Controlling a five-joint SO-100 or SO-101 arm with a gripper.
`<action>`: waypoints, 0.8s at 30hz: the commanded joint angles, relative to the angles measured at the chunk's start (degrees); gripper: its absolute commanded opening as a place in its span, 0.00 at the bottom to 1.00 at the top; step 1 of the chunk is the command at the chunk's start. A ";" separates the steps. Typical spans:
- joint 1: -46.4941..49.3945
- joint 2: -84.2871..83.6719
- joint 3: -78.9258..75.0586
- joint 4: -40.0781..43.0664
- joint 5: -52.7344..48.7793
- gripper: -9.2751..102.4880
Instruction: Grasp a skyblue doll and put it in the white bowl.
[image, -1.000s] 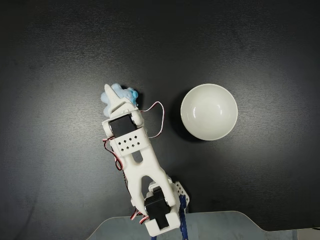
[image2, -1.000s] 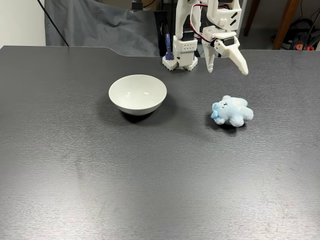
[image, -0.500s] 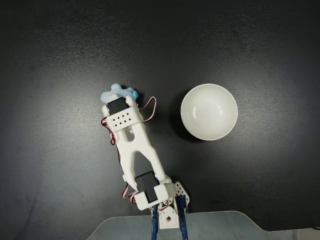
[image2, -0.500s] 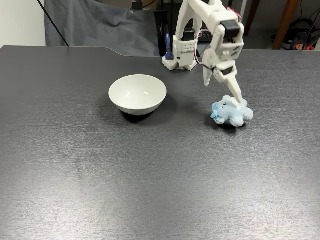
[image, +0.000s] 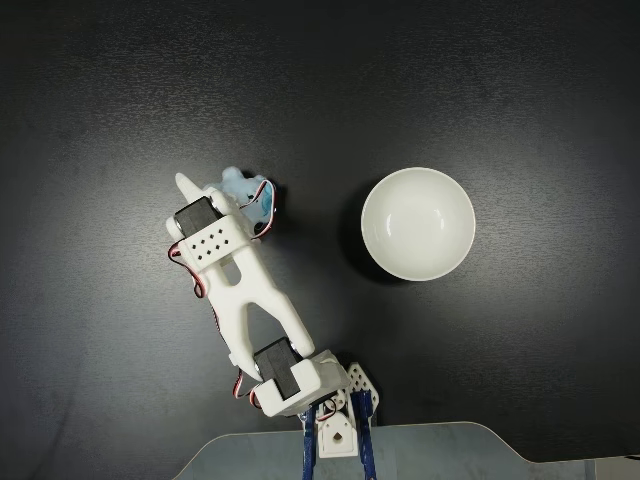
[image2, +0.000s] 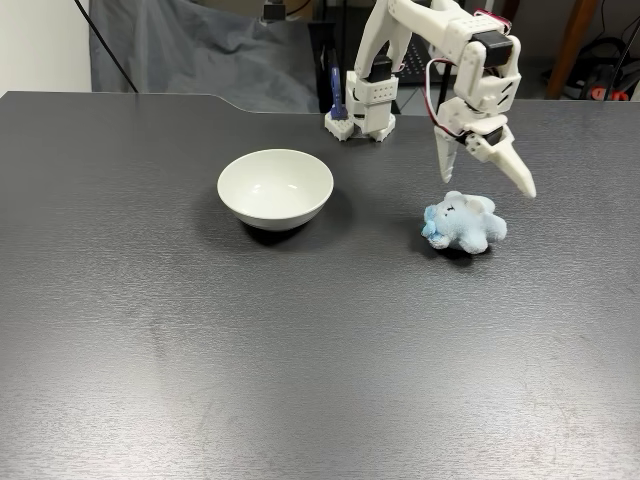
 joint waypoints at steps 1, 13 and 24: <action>-1.58 0.79 -3.96 -0.62 0.35 0.73; -0.62 -2.55 -4.04 -0.97 0.62 0.73; 3.87 -2.64 -3.08 -7.82 0.62 0.73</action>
